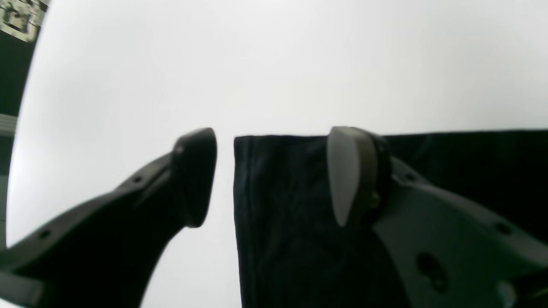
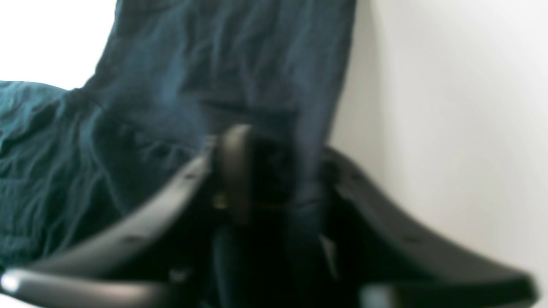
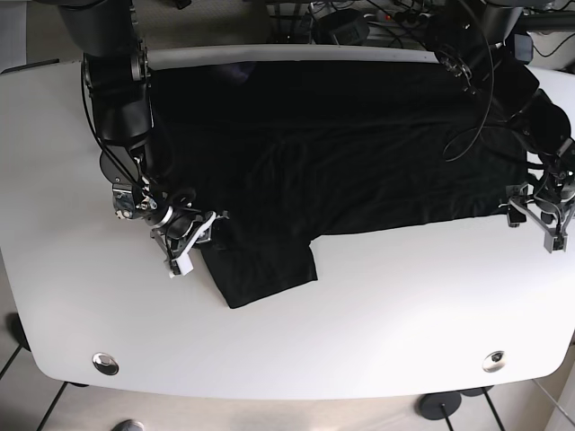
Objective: Fold the T-shirt properly
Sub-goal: 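Move both grippers along the folded shirt and grasp its side edge, then fold the black shirt's hem edge over toward the collar with both grippers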
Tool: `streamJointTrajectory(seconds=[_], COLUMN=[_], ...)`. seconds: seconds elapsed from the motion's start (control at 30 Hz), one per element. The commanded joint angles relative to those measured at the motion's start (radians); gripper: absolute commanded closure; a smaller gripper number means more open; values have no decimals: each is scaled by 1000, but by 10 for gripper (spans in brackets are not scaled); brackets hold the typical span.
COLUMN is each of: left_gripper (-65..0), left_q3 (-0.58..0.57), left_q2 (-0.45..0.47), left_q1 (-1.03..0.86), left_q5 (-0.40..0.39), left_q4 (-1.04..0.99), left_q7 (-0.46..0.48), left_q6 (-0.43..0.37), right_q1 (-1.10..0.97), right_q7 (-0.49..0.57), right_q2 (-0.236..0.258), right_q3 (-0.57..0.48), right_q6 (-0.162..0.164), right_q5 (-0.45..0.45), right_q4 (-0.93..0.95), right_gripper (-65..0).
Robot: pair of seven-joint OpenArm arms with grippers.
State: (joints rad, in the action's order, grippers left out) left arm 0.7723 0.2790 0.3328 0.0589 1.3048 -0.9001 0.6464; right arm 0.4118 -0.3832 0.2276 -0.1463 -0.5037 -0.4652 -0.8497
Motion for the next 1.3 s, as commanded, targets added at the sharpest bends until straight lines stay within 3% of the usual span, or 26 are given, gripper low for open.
streamJointTrajectory(seconds=[0.03,0.13,0.23,0.4,0.53,0.57,0.63,0.67,0.7,0.8,0.9,1.03,1.3], left_gripper=[-479,-478,-478,-478,-468,-428,-193,-38,0,0,0,0,0], left_q3=[-10,-17,-18,-30,-106,-124,-138,-138,-146,-146,-144,-136,-136], left_q2=[56,116,133,133,130,130,130,130,130,128,125,76,-59], left_q1=[45,45,45,33,18,18,16,18,18,18,13,5,-148], left_q5=[-32,-80,-80,-81,-81,-81,-81,-83,-83,-83,-83,-83,-83], left_q4=[-83,-255,-374,-400,-403,-416,-459,-468,-460,-425,-325,-161,275], left_q7=[45,157,224,263,259,261,266,275,289,315,312,230,78], left_q6=[-47,-55,-50,-41,17,36,52,52,52,52,52,52,52], right_q1=[29,29,29,29,29,29,28,25,25,26,22,-6,-219], right_q7=[19,19,19,19,19,19,19,19,19,19,-4,-64,-330], right_q2=[13,13,14,13,13,13,13,16,16,17,11,22,14], right_q3=[3,3,4,4,6,6,7,7,7,37,176,195,368], right_q6=[-3,-2,-2,-3,-3,-3,-2,-2,-2,0,0,0,-8], right_q5=[-7,-7,-7,-14,-16,-16,-16,-16,-16,-17,-14,-16,-17], right_q4=[-19,-21,-21,-23,-23,-23,-42,-62,-69,-70,-112,-220,-693], right_gripper=[-48,-25,-25,-25,-24,-24,-22,-22,-22,-17,-14,-14,-14])
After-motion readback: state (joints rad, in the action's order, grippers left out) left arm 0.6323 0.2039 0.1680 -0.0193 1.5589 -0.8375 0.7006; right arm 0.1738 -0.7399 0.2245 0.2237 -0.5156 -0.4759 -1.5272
